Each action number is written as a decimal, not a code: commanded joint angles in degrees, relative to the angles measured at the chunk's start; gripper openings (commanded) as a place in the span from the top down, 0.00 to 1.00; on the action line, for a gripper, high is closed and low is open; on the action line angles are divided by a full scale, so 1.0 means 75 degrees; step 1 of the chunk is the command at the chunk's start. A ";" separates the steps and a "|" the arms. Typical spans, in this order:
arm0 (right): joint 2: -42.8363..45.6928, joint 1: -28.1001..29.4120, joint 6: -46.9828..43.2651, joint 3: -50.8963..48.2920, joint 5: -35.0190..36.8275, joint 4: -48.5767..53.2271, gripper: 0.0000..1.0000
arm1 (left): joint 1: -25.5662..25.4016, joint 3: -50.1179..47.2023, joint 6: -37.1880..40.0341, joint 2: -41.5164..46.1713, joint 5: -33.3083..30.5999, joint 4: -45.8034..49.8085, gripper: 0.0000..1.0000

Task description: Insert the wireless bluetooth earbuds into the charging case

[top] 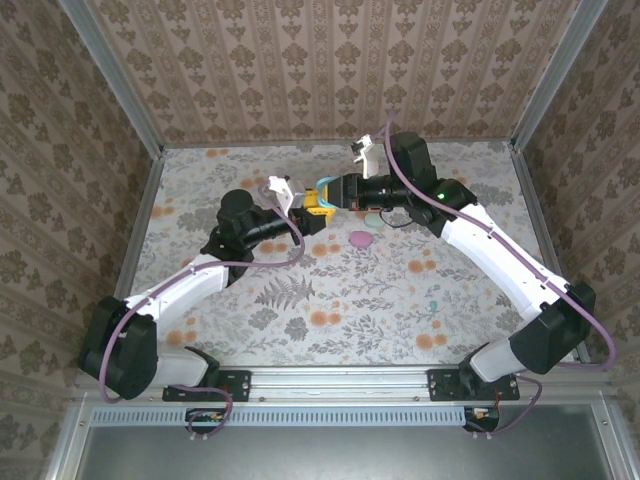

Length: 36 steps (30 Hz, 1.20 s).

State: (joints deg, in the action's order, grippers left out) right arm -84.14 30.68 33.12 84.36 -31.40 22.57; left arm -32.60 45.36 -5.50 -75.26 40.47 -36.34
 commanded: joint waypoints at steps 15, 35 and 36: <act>0.0011 0.0047 -0.0056 0.0155 0.0512 0.0508 0.74 | -0.0060 0.0209 0.0137 0.0133 0.0032 -0.0453 0.69; 0.0238 0.0047 0.0054 0.0141 0.0528 0.0423 0.71 | -0.0060 0.0221 0.0151 0.0133 0.0007 -0.0452 0.69; 0.0294 0.0047 0.0078 0.0112 0.0510 0.0357 0.71 | -0.0060 0.0206 0.0153 0.0133 -0.0010 -0.0452 0.69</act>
State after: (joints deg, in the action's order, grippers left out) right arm -83.85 30.83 33.21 84.55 -28.25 23.55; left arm -32.60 45.36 -5.28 -75.26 40.14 -35.94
